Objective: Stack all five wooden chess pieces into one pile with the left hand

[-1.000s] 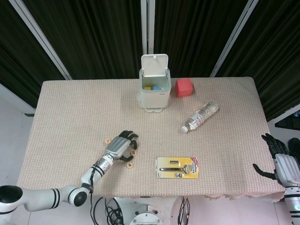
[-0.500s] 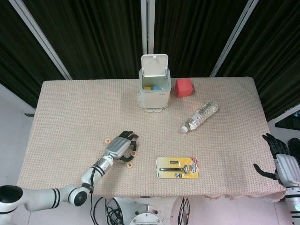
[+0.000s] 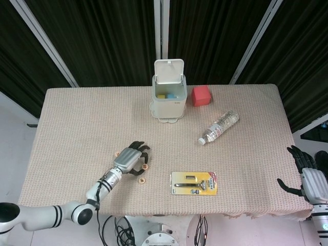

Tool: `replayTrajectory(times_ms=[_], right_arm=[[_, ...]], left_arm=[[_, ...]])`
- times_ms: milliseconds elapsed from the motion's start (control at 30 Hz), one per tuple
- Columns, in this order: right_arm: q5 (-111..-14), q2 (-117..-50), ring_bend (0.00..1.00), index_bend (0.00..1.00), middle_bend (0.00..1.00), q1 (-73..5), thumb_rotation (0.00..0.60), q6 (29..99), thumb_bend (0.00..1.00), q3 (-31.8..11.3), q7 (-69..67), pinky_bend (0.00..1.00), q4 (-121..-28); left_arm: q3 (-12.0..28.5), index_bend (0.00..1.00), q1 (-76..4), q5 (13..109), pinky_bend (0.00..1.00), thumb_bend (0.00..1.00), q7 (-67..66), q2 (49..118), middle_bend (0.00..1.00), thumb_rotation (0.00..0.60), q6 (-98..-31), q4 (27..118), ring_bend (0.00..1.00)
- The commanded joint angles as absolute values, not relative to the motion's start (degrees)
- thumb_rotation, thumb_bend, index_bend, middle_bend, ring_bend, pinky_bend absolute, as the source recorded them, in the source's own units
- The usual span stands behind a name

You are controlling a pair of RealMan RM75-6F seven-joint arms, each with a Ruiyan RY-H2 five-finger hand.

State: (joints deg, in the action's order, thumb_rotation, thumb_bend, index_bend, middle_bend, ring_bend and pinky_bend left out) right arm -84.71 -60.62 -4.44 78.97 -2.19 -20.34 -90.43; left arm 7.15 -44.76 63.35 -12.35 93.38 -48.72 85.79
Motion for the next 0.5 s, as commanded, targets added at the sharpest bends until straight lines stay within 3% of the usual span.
replayTrajectory(times_ms=[33,500], right_arm=[[-84.7,-60.5,0.0,0.0,0.0,-4.5,0.6,78.9,0.2,-2.2,-20.3,0.0,-90.6],[-85.7,-59.5,0.0,0.0,0.0,-5.3,0.6,78.2,0.2,-2.1,-21.2,0.0,-92.7]], left_arm=[[7.4,0.5,-44.8,63.0,0.0,0.3,-12.9,90.6,0.14,0.6,-48.4,88.2,0.0],[7.9,0.51,-43.2,58.5,0.0,0.3,-11.7,81.7,0.15,0.6,-48.4,90.8,0.0]])
